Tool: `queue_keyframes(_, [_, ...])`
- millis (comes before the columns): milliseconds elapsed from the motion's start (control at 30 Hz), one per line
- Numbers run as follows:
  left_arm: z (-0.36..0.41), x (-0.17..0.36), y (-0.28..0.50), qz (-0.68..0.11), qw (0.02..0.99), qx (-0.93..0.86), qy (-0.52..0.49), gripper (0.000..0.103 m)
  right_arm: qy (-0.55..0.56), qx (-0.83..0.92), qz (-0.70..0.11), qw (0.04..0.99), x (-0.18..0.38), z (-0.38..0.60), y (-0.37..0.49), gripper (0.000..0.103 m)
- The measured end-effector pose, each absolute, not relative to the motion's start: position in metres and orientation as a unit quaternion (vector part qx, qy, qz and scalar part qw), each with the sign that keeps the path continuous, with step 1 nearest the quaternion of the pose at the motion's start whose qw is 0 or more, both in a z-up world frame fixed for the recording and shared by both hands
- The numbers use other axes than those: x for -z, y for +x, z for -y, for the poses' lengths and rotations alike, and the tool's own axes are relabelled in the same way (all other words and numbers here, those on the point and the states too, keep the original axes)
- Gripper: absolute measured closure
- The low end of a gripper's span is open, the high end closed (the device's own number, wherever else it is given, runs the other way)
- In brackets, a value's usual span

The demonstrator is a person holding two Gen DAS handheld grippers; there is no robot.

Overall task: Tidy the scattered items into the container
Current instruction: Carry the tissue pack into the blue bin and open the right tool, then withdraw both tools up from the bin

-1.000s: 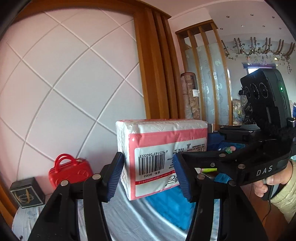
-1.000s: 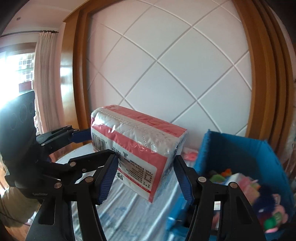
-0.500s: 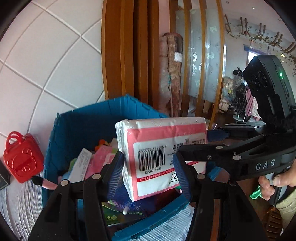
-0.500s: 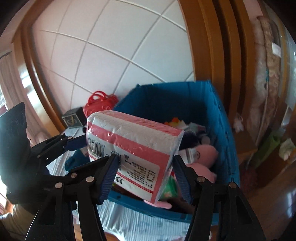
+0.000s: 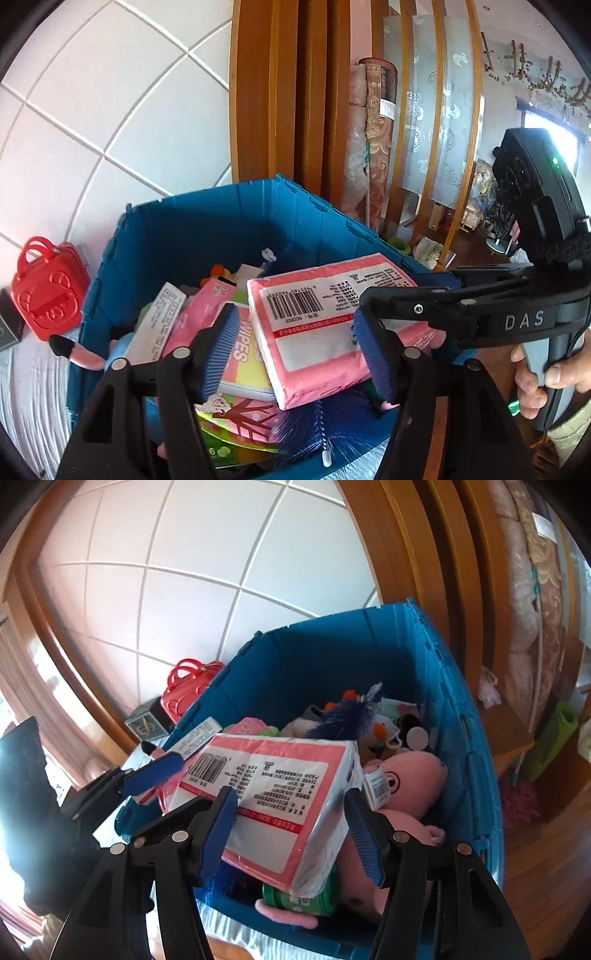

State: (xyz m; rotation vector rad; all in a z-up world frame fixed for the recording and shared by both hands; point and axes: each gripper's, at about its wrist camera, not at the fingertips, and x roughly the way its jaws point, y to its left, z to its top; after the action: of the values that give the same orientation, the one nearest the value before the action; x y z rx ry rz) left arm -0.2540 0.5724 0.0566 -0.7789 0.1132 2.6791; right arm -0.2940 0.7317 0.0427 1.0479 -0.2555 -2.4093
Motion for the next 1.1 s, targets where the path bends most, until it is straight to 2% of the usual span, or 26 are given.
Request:
queue_keyframes(100, [-0.572, -0.060, -0.250, -0.042, 0.170, -0.947, -0.269, 0.032, 0.381, 0.889, 0.085, 0.239, -0.047, -0.728, -0.290, 0.031])
queue_keyframes(233, [-0.574, -0.062, -0.242, -0.058, 0.155, -0.950, -0.264, 0.028, 0.382, 0.889, 0.081, 0.239, -0.049, -0.728, -0.286, 0.024])
queue_keyframes(367, [-0.571, -0.062, -0.233, -0.052, 0.146, -0.952, -0.264, 0.025, 0.377, 0.893, 0.070, 0.236, -0.049, -0.729, -0.280, 0.012])
queue_keyframes(567, [-0.561, -0.064, -0.218, -0.043, 0.138, -0.954, -0.264, 0.023, 0.375, 0.897, 0.061, 0.227, -0.051, -0.729, -0.269, 0.008])
queue_keyframes(667, [-0.553, -0.064, -0.209, -0.038, 0.134, -0.954, -0.265, 0.021, 0.368, 0.903, 0.054, 0.217, -0.055, -0.728, -0.260, 0.001])
queue_keyframes(900, [-0.527, -0.069, -0.177, -0.031, 0.107, -0.959, -0.259, 0.021, 0.324, 0.930, 0.019, 0.171, -0.074, -0.715, -0.212, 0.000])
queue_keyframes(1100, [-0.498, -0.071, -0.146, -0.027, 0.036, -0.961, -0.273, 0.021, 0.280, 0.953, -0.028, 0.110, -0.078, -0.684, -0.159, 0.000])
